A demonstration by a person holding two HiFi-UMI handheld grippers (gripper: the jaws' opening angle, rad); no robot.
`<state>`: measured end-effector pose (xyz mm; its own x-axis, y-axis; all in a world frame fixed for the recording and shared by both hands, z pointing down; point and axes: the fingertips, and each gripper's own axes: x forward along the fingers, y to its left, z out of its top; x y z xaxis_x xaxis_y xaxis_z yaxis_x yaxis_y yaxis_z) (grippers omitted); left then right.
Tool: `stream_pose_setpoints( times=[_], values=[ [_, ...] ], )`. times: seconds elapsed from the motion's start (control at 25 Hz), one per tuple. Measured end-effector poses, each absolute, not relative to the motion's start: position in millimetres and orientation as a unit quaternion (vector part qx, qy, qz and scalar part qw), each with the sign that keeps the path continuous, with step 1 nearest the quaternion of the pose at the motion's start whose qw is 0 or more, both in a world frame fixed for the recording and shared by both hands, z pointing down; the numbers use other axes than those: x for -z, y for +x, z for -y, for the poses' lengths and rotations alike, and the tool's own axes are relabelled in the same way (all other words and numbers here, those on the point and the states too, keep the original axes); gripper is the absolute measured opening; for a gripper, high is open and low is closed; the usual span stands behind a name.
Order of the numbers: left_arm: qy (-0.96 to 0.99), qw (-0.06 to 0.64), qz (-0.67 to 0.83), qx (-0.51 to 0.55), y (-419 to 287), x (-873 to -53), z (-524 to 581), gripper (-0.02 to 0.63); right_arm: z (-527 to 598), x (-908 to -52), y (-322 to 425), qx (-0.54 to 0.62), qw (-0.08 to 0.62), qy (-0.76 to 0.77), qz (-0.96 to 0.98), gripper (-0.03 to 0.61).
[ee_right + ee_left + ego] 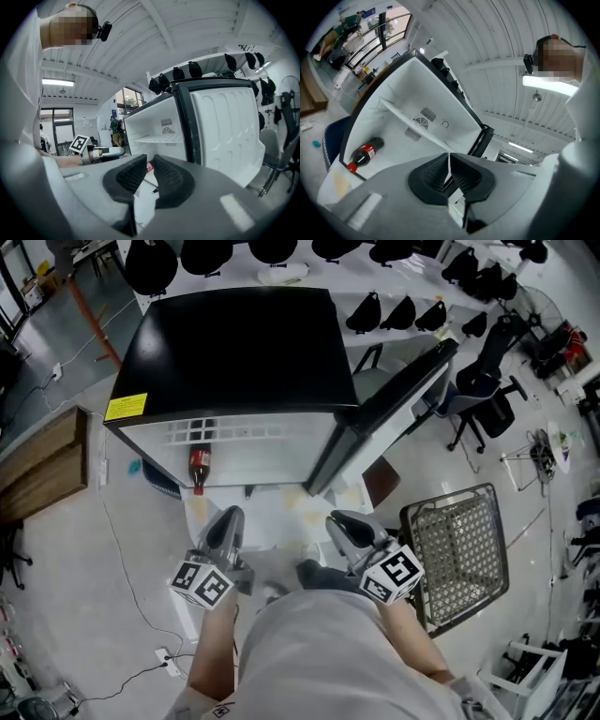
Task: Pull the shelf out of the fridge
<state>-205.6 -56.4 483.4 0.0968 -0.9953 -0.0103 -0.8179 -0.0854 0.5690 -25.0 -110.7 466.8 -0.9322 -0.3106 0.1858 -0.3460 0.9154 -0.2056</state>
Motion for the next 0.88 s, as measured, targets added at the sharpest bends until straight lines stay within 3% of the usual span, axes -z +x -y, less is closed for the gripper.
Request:
stream_pose_setpoints(
  times=[0.28,0.44,0.64,0.88],
  values=[
    [0.676,0.261,0.63,0.28,-226,-490,99,0.017,143,-466,-13,-0.121,0.067,0.194,0.971,0.049],
    [0.656,0.284,0.623,0.317,-239,-495,126,0.124,161,-467,-6,-0.121,0.066,0.21,0.968,0.049],
    [0.623,0.327,0.597,0.386,-249,-505,157,0.175,182,-465,2,-0.121,0.065,0.234,0.963,0.049],
    [0.609,0.33,0.59,0.415,-262,-507,190,0.21,200,-468,15,-0.121,0.07,0.259,0.956,0.049]
  ],
)
